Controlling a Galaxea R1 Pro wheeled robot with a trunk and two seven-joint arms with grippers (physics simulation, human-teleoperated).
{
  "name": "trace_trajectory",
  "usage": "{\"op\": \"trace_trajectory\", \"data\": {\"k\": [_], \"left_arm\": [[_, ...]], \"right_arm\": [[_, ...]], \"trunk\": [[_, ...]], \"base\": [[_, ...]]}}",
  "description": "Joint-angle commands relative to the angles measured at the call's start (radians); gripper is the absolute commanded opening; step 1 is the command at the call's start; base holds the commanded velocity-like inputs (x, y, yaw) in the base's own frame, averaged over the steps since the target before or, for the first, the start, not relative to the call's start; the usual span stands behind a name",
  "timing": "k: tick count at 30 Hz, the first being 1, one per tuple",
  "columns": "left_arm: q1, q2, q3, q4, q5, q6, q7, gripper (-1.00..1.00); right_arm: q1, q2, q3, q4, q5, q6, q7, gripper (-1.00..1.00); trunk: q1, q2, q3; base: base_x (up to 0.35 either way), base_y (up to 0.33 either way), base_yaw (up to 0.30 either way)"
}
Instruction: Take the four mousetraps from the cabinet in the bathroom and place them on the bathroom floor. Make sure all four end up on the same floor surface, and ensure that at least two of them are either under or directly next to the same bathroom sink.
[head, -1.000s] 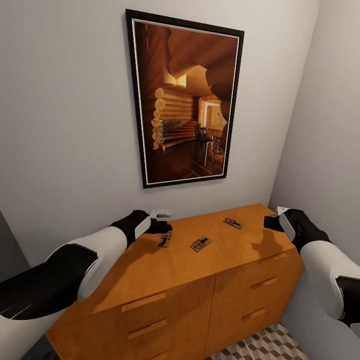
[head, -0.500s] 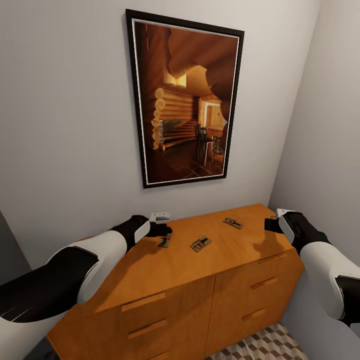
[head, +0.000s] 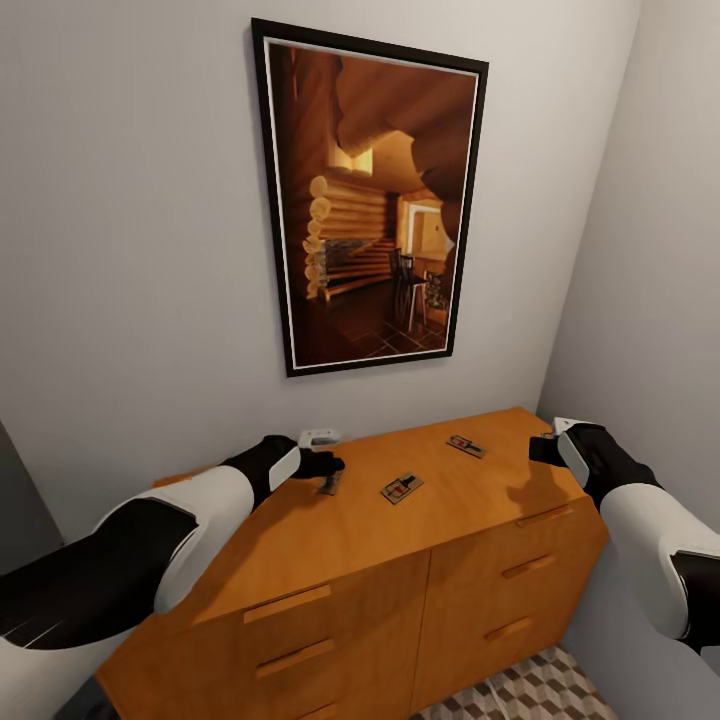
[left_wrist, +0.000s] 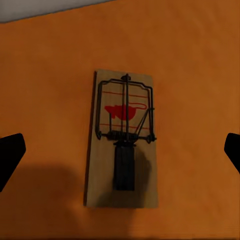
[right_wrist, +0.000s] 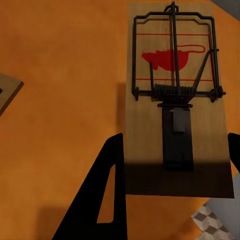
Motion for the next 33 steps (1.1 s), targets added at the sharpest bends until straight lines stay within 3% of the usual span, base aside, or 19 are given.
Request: {"op": "trace_trajectory", "data": {"k": [1,12,33], "left_arm": [[0.008,0.000,-0.008,-0.001,0.007,0.000,-0.002,1.00],[0.054,0.000,-0.009,0.000,0.006,-0.010,0.081,1.00],[0.060,0.000,-0.011,-0.006,-0.001,-0.011,0.092,1.00]], "right_arm": [[0.000,0.000,-0.002,-0.002,-0.008,0.004,-0.005,-1.00],[0.000,0.000,-0.002,-0.002,-0.009,0.004,-0.005,-1.00],[0.000,0.000,-0.002,-0.002,-0.008,0.004,-0.005,-1.00]], "trunk": [[0.000,-0.001,-0.001],[0.000,-0.001,-0.001],[0.000,-0.001,-0.001]], "base": [[0.000,0.000,0.000],[0.000,0.000,0.000],[0.000,0.000,0.000]]}}
